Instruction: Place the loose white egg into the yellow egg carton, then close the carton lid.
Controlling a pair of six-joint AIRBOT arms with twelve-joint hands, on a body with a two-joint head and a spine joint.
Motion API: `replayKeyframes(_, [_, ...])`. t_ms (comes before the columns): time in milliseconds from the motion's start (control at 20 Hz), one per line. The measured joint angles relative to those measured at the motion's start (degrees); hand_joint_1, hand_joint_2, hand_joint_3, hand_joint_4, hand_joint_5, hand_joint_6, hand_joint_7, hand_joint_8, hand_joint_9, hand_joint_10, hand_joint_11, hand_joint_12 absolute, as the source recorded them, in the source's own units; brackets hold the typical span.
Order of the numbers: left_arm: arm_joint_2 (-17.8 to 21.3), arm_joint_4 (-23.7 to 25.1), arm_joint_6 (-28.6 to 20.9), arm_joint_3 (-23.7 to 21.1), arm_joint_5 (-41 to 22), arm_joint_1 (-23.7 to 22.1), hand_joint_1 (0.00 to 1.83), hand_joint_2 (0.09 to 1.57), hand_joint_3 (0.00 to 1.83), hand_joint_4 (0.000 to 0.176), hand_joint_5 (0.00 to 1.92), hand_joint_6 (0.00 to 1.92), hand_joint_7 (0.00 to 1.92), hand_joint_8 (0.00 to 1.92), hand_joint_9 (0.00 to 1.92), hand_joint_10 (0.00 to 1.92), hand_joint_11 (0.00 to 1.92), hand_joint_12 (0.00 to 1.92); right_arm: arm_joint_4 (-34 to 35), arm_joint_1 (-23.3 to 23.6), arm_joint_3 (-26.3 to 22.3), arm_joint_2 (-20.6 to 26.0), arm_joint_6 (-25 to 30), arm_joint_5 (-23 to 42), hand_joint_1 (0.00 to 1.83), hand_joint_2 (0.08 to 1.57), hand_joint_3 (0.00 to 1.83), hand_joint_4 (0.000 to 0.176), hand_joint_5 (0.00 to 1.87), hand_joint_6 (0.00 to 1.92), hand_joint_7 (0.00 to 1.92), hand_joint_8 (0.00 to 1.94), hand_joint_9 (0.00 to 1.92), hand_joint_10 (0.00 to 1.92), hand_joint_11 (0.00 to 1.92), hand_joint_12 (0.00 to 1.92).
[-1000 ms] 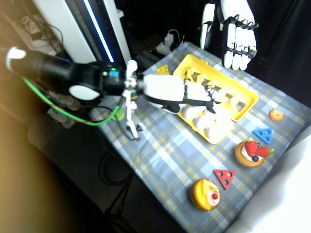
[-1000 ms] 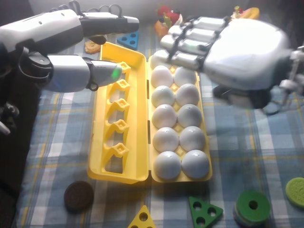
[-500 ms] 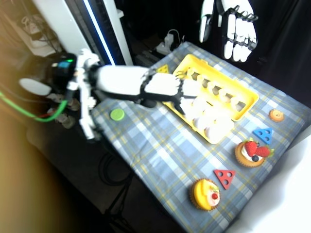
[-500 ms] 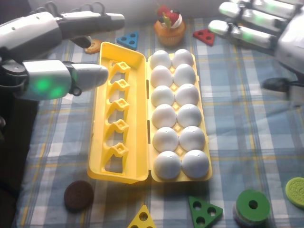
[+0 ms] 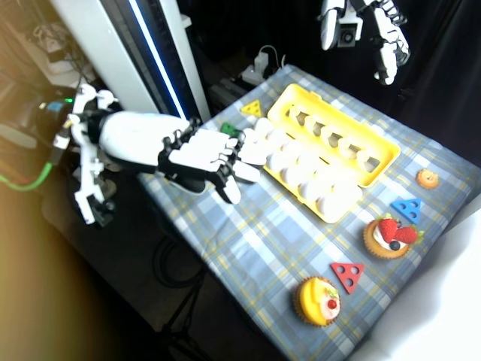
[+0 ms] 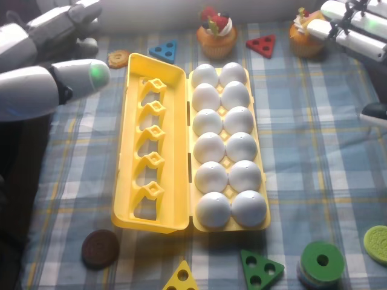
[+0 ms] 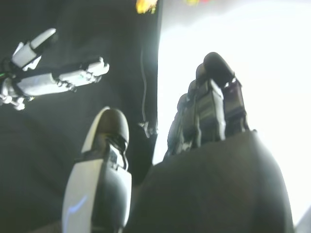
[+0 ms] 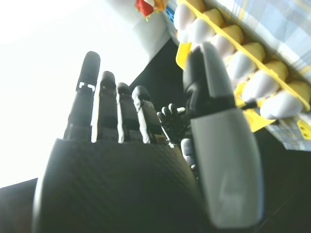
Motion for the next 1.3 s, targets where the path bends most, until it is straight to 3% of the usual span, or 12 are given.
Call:
replayKeyframes(100, [-2.05, -1.42, -5.14, 1.73, -1.99, 3.13, 0.27, 1.19, 0.0, 0.0, 0.0, 0.0, 0.15, 0.0, 0.42, 0.1, 0.23, 1.5, 0.48, -1.03, 0.0, 0.17, -0.04, -0.02, 0.73, 1.21, 0.0, 0.0, 0.01, 0.02, 0.0, 0.0, 0.0, 0.0, 0.0, 1.67])
replayKeyframes(300, [-3.8, -3.85, -12.24, 4.55, -3.74, 6.69, 0.13, 1.19, 0.0, 0.0, 0.0, 0.0, 0.18, 0.01, 0.63, 0.19, 0.44, 1.42, 1.42, -1.75, 0.0, 0.72, -0.04, 0.13, 0.78, 1.22, 0.01, 0.0, 0.0, 0.04, 0.0, 0.0, 0.0, 0.0, 0.0, 1.91])
replayKeyframes(500, [-5.35, -4.72, -12.57, 5.25, -3.85, 7.63, 0.07, 1.17, 0.0, 0.0, 0.0, 0.0, 0.17, 0.0, 0.46, 0.11, 0.37, 1.44, 1.11, -2.03, -0.39, 0.81, 0.0, 0.35, 0.79, 1.22, 0.01, 0.0, 0.0, 0.01, 0.0, 0.0, 0.0, 0.0, 0.0, 1.8])
replayKeyframes(750, [-7.5, -7.3, -14.56, 6.73, -3.52, 10.01, 0.01, 1.22, 0.01, 0.0, 0.0, 0.0, 0.18, 0.0, 0.55, 0.12, 0.47, 1.29, 1.36, -2.03, -0.37, 0.83, -0.02, 0.46, 0.83, 1.22, 0.01, 0.0, 0.0, 0.01, 0.0, 0.0, 0.0, 0.0, 0.0, 1.75])
replayKeyframes(1050, [-9.99, -7.41, -17.03, 8.22, -3.17, 10.82, 0.0, 1.2, 0.0, 0.0, 0.0, 0.0, 0.24, 0.02, 0.65, 0.11, 0.59, 1.19, 1.36, -2.03, -0.37, 0.81, 0.0, 0.46, 0.8, 1.22, 0.01, 0.0, 0.0, 0.0, 0.0, 0.0, 0.0, 0.0, 0.0, 1.89])
replayKeyframes(1150, [-10.23, -6.6, -17.59, 8.24, -2.69, 11.02, 0.0, 1.2, 0.0, 0.0, 0.0, 0.0, 0.26, 0.02, 0.69, 0.12, 0.62, 1.2, 1.38, -2.03, -0.37, 0.81, -0.02, 0.46, 0.8, 1.23, 0.01, 0.0, 0.0, 0.0, 0.0, 0.0, 0.0, 0.0, 0.0, 1.92])
replayKeyframes(1200, [-10.23, -6.08, -18.05, 8.33, -2.29, 11.02, 0.0, 1.2, 0.0, 0.0, 0.0, 0.0, 0.25, 0.01, 0.65, 0.1, 0.49, 1.29, 1.33, -2.03, -0.37, 0.81, 0.0, 0.46, 0.79, 1.23, 0.01, 0.0, 0.0, 0.0, 0.0, 0.0, 0.0, 0.0, 0.0, 1.92])
replayKeyframes(1300, [-10.73, -5.46, -19.06, 9.03, -2.23, 11.02, 0.0, 1.18, 0.0, 0.0, 0.0, 0.0, 0.26, 0.0, 0.7, 0.1, 0.5, 1.31, 1.33, -2.03, -0.37, 0.79, 0.0, 0.46, 0.79, 1.23, 0.01, 0.0, 0.0, 0.0, 0.0, 0.0, 0.0, 0.0, 0.0, 1.92])
